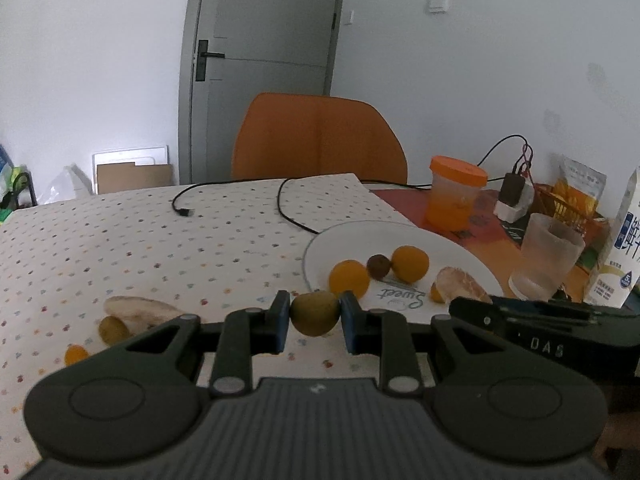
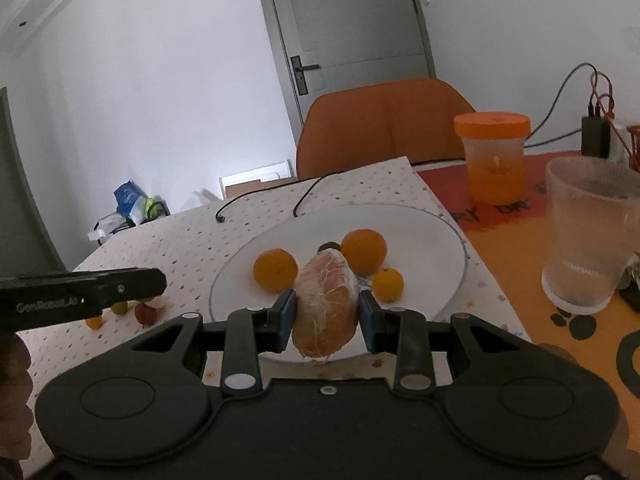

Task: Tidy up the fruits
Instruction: 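Carry the kiwi and bread roll onto the white plate and open both grippers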

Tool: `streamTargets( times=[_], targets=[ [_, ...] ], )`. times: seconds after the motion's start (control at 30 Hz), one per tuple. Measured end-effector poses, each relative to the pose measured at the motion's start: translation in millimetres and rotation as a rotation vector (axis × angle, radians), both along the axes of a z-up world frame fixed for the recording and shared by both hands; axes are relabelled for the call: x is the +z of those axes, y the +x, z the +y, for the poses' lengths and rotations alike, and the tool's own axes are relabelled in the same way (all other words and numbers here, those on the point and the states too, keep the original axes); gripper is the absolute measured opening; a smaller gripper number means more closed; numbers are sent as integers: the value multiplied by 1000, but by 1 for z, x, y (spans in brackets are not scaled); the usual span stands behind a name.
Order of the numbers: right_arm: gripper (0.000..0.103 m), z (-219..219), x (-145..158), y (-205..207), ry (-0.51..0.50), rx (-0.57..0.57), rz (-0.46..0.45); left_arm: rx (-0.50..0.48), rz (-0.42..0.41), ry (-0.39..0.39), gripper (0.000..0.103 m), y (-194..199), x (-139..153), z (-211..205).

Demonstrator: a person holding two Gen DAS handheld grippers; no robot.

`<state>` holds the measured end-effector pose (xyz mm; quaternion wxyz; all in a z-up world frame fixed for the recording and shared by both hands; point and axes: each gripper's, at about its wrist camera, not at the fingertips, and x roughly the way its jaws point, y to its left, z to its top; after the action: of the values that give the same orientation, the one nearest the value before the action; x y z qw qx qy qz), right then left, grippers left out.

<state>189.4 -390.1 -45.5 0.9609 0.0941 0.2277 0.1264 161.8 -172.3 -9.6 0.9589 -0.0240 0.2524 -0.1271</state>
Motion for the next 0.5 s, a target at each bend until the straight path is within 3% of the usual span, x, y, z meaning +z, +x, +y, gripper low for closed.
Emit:
streamTargets(
  times=[0.5],
  targets=[
    [37,-20,2,-13,41,-6,-22,-62,13,25,26,19,-1,-38]
  ],
)
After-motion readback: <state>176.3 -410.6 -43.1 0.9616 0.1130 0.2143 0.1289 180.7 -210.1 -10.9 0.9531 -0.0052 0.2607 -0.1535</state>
